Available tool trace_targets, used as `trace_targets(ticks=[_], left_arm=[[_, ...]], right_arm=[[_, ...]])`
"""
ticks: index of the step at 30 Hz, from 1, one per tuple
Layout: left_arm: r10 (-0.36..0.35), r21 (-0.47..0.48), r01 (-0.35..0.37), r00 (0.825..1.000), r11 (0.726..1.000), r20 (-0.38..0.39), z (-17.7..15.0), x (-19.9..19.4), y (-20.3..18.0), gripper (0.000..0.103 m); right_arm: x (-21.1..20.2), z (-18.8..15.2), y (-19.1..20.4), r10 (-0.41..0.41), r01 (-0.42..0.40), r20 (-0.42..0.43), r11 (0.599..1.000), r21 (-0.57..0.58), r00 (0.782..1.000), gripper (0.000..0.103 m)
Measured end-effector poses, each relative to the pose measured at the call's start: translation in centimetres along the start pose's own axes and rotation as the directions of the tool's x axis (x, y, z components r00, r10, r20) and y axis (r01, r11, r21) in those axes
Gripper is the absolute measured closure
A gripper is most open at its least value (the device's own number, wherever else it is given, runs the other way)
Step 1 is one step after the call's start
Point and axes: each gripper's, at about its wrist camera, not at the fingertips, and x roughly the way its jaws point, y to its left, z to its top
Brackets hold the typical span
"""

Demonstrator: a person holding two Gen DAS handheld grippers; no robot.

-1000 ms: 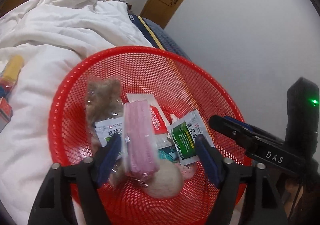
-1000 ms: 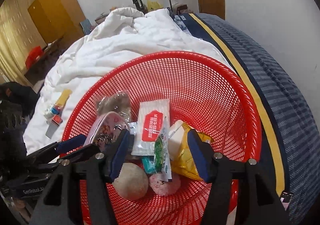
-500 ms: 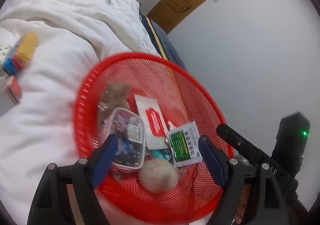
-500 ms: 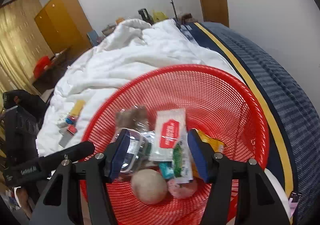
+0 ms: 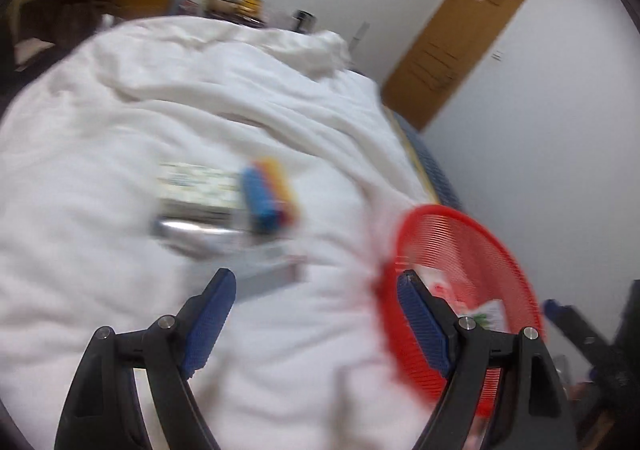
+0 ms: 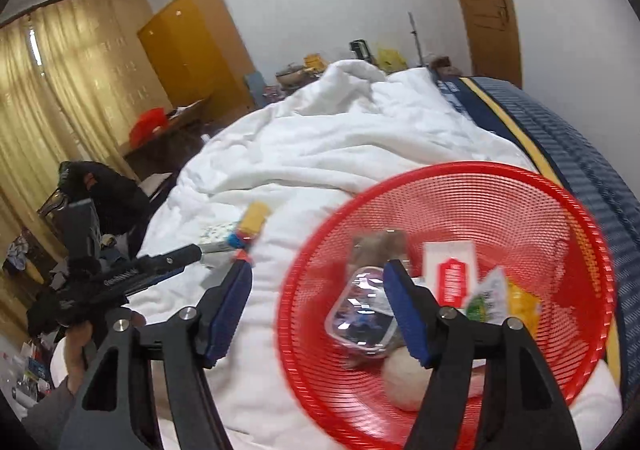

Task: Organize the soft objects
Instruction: 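Move both tools back from the basket to the remaining items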

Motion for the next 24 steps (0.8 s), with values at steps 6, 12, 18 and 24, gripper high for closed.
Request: trace_targets(ticks=[6,12,18,24], left_arm=[[0.089,-0.077,-0.084,0.994,0.993,0.064,-0.8,-2.3,5.6,0.018],[0.108,-0.199,-0.097,0.993,0.975,0.047,-2.4,-1.1,8.9,0.018],[0.116,-0.224,-0.101,0.992,0.969,0.054,-3.0,-1.4,10.2,0.018],[0.102,-0.284,-0.085,0.994,0.955,0.044,-3.1,-1.3,11.9,0.018]], right_arm=[[2.2,-0.7,3.3,0.046,-0.048,-0.039,0.998,-0.037,0.998,0.034],[4.9,-0.5,5.2,0.054,-0.06,-0.089,0.995,-0.073,0.995,0.034],[8.5,-2.1,6.3,0.06,-0.074,-0.203,0.995,-0.065,0.977,0.034],[11.1,-3.7,8.3,0.101,-0.124,-0.281,0.99,-0.065,0.954,0.034]])
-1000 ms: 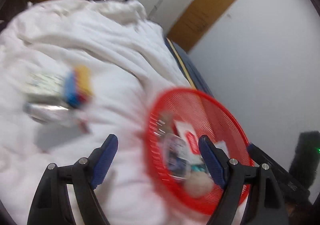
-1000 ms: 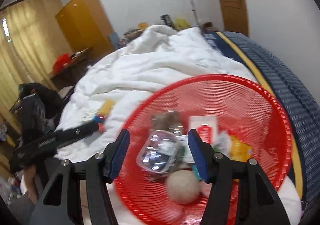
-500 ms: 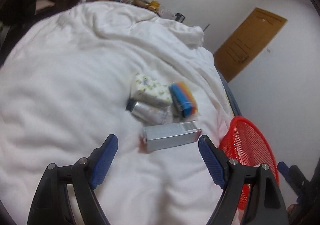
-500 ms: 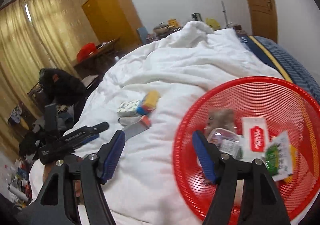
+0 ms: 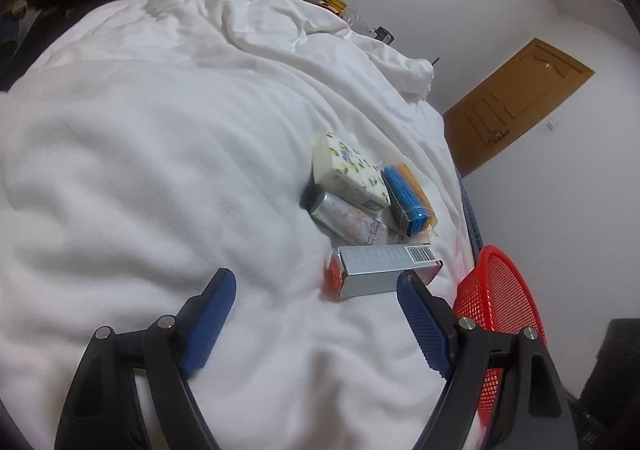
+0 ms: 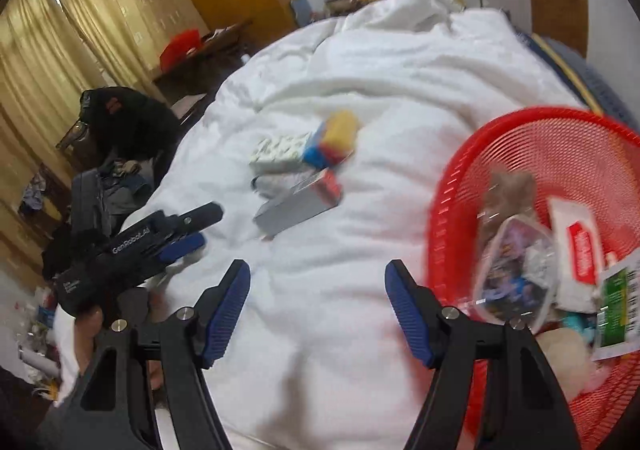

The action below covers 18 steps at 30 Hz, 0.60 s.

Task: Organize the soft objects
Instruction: 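Move both tools back from the basket to the remaining items, then grasp the grey box with red end with the right tool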

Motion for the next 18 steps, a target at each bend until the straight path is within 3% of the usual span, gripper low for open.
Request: trace_targets(ticks=[7,18], left_arm=[[-0.01,-0.014,0.01,1.0,1.0,0.011,0.0,-0.3,0.8,0.018],[-0.032,-0.05,0.034,0.999,0.998,0.029,0.5,-0.9,2.0,0.018]], right_arm=[[3.0,0.2,1.8,-0.034,0.032,-0.034,0.998,-0.045,0.999,0.034],[9.0,3.0,2.8,-0.055,0.058,-0.105,0.998,0.018,0.993,0.034]])
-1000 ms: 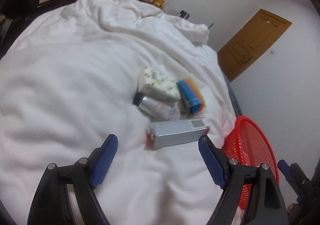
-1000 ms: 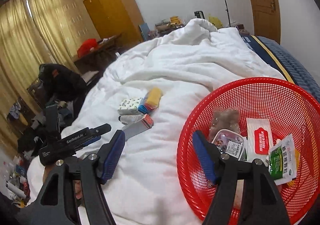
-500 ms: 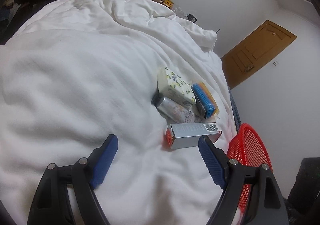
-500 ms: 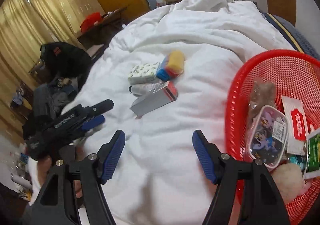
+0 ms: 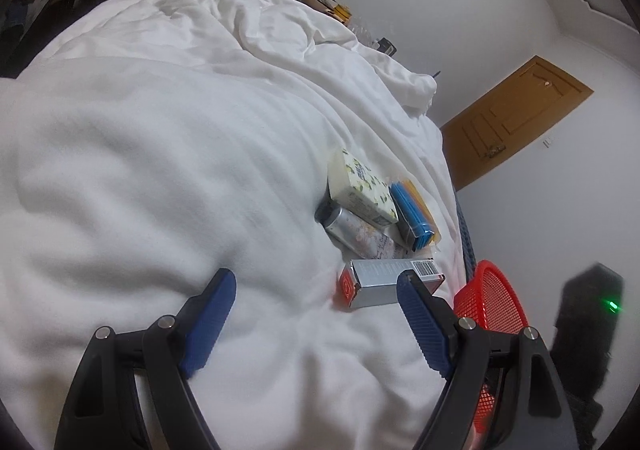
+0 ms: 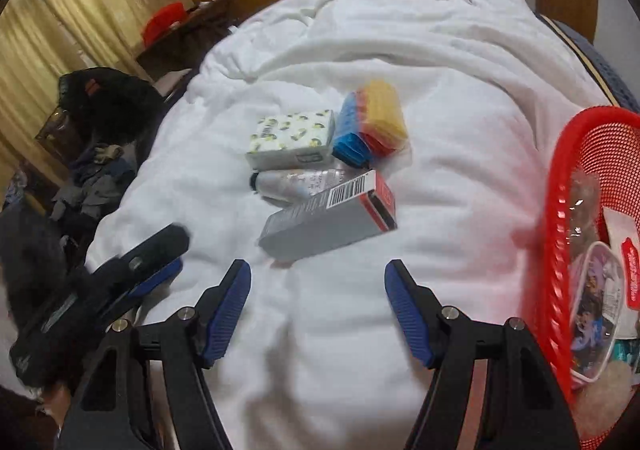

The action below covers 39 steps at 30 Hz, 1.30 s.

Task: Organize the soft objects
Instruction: 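Grasp the grey box with red end with the right tool, then grasp the silver tube with the left tool while the right tool holds the grey box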

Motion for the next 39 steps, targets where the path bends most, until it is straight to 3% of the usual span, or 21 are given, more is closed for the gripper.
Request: trace_targets(ticks=[4,7,9,12,16,21,25,30,35,39], left_arm=[[-0.012,-0.002,0.012,1.0,1.0,0.005,0.0,0.0,0.2,0.018],[-0.013,0.008,0.013,1.0,1.0,0.002,-0.2,0.1,0.4,0.018],[-0.02,0.005,0.02,1.0,1.0,0.002,-0.2,0.0,0.6,0.018],[-0.028,0.006,0.028,1.0,1.0,0.003,-0.3,-0.2,0.7,0.018],[-0.029,0.01,0.029,1.0,1.0,0.005,-0.4,-0.2,0.7,0.018],[-0.022,0.026,0.022,1.0,0.999,0.009,-0.6,-0.2,0.6,0.018],[-0.018,0.024,0.018,1.0,1.0,0.007,-0.6,0.0,0.6,0.018],[-0.003,0.037,0.003,1.0,0.999,-0.003,-0.7,0.3,0.1,0.018],[-0.003,0.046,0.004,1.0,0.999,-0.022,-0.5,0.6,-0.4,0.018],[-0.062,0.019,0.064,0.995,0.998,-0.076,-0.4,1.6,-1.4,0.018]], right_arm=[[1.8,0.6,-0.9,0.033,-0.034,0.009,0.995,0.089,0.999,0.034],[2.7,1.1,-1.6,0.038,-0.041,0.022,0.989,0.143,0.999,0.044],[3.4,1.5,-1.7,0.045,-0.048,0.018,0.985,0.168,0.999,0.044],[3.2,1.7,-2.3,0.1,-0.113,0.067,0.964,0.24,0.993,0.044],[3.9,2.0,-2.5,0.078,-0.092,0.062,0.959,0.267,0.995,0.044],[4.1,1.8,-2.5,0.049,-0.068,0.075,0.961,0.269,0.996,0.058],[2.2,0.6,-2.7,0.108,-0.136,0.115,0.95,0.281,0.987,0.069],[-1.4,0.9,-2.0,0.181,-0.204,0.132,0.961,0.186,0.975,0.074],[-7.0,0.0,-1.0,0.145,-0.152,0.173,0.988,0.032,0.974,0.074],[-9.8,-1.3,-1.1,0.115,-0.116,0.23,0.993,-0.006,0.966,0.074]])
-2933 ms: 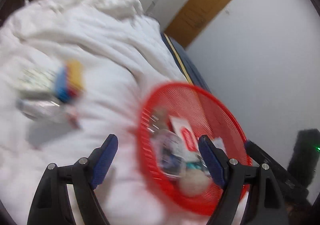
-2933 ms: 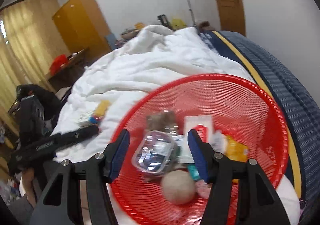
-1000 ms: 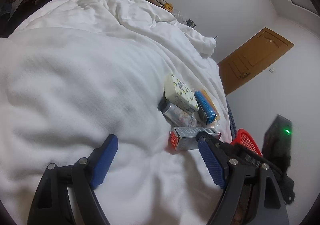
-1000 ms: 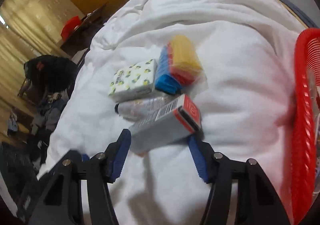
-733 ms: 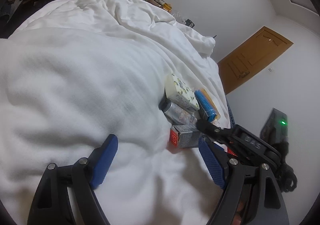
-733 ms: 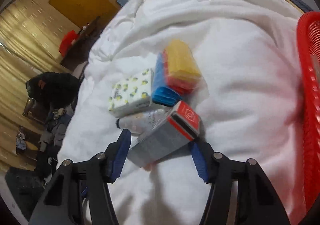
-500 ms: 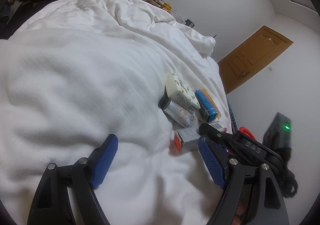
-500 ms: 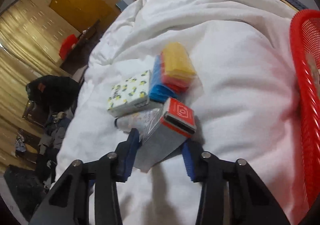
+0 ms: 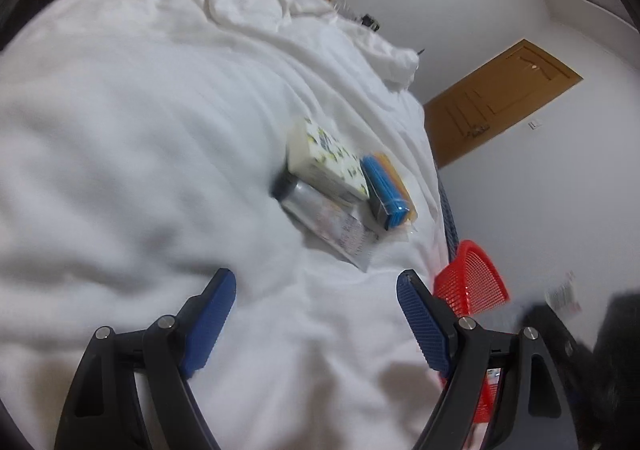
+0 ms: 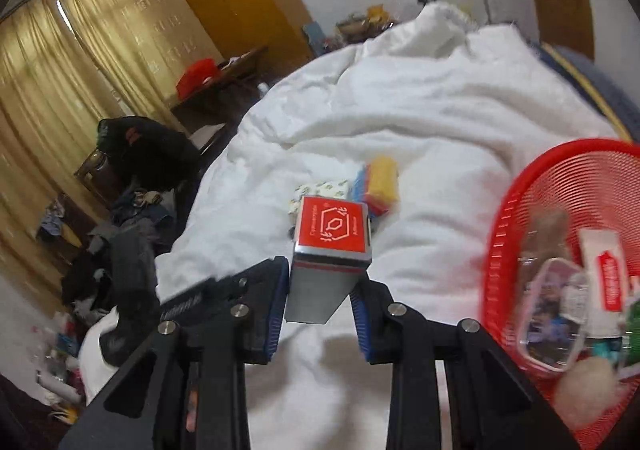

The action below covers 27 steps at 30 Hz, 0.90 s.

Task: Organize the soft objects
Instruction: 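Grasp the silver tube with the left tool while the right tool holds the grey box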

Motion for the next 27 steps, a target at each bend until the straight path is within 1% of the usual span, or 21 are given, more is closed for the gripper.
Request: trace_targets(ticks=[1,4,6,7,9,11,12,13,14,17,19,21,22,23,25,27], left_arm=[[-0.014,-0.02,0.014,1.0,1.0,-0.025,0.2,0.7,-0.2,0.018],[-0.015,-0.032,0.014,0.999,0.999,-0.046,0.6,2.2,-1.0,0.019],[-0.016,-0.072,0.012,0.998,0.997,-0.058,1.1,3.2,-1.0,0.02],[-0.025,-0.096,0.02,0.998,0.995,-0.055,1.4,3.7,-1.0,0.023],[-0.036,-0.116,0.03,0.998,0.993,-0.054,1.8,4.3,-1.3,0.031],[-0.043,-0.146,0.032,0.996,0.989,-0.077,2.1,5.2,-1.6,0.031],[-0.044,-0.162,0.028,0.995,0.986,-0.094,2.1,5.7,-1.7,0.037],[-0.029,-0.178,0.007,0.992,0.984,-0.121,2.2,6.5,-1.8,0.041],[-0.02,-0.184,-0.007,0.99,0.983,-0.141,2.3,7.1,-1.8,0.041],[0.02,-0.191,-0.052,0.986,0.98,-0.165,2.6,8.3,-1.9,0.041],[0.032,-0.22,-0.068,0.986,0.973,-0.164,3.1,8.7,-1.9,0.041],[0.032,-0.282,-0.077,0.986,0.956,-0.161,3.5,8.9,-1.5,0.042],[0.036,-0.292,-0.082,0.987,0.953,-0.159,3.5,9.1,-1.5,0.049],[0.043,-0.289,-0.087,0.987,0.953,-0.158,3.5,9.2,-1.5,0.055],[0.071,-0.276,-0.109,0.987,0.955,-0.142,3.4,9.2,-1.7,0.058],[0.067,-0.298,-0.103,0.99,0.949,-0.128,3.3,9.3,-1.5,0.062]], right_arm=[[-0.3,-0.1,-0.2,0.009,-0.009,0.012,1.0,0.011,1.0,0.074],[-0.8,-0.6,-1.1,-0.006,0.005,0.044,1.0,0.027,0.999,0.074],[-0.9,-0.9,-1.8,-0.007,0.005,0.04,0.999,0.045,0.999,0.074],[-0.9,-0.9,-2.2,-0.007,0.005,0.041,0.998,0.056,0.999,0.074],[-1.1,-1.0,-3.1,-0.006,0.003,0.048,0.997,0.08,0.999,0.074],[-1.1,-1.0,-3.7,0.0,-0.004,0.047,0.995,0.097,0.999,0.074],[-1.3,-1.2,-4.0,-0.005,0.0,0.05,0.995,0.101,0.999,0.074],[-1.4,-1.2,-4.1,-0.007,0.002,0.051,0.994,0.105,0.999,0.074],[-1.4,-1.3,-4.3,-0.003,-0.002,0.05,0.994,0.11,0.999,0.074],[-1.6,-1.5,-4.5,0.001,-0.007,0.055,0.994,0.112,0.998,0.074],[-1.5,-1.6,-4.3,-0.007,0.001,0.053,0.995,0.101,0.999,0.074],[-1.5,-1.7,-4.2,0.002,-0.007,0.051,0.995,0.102,0.999,0.073],[-1.4,-1.8,-4.1,0.002,-0.007,0.05,0.995,0.099,0.999,0.073],[-1.4,-1.8,-4.1,0.001,-0.005,0.05,0.995,0.095,0.999,0.073],[-1.5,-1.9,-4.1,0.0,-0.005,0.05,0.996,0.091,0.999,0.073],[-1.5,-1.9,-4.0,-0.004,-0.001,0.051,0.996,0.087,0.999,0.073]])
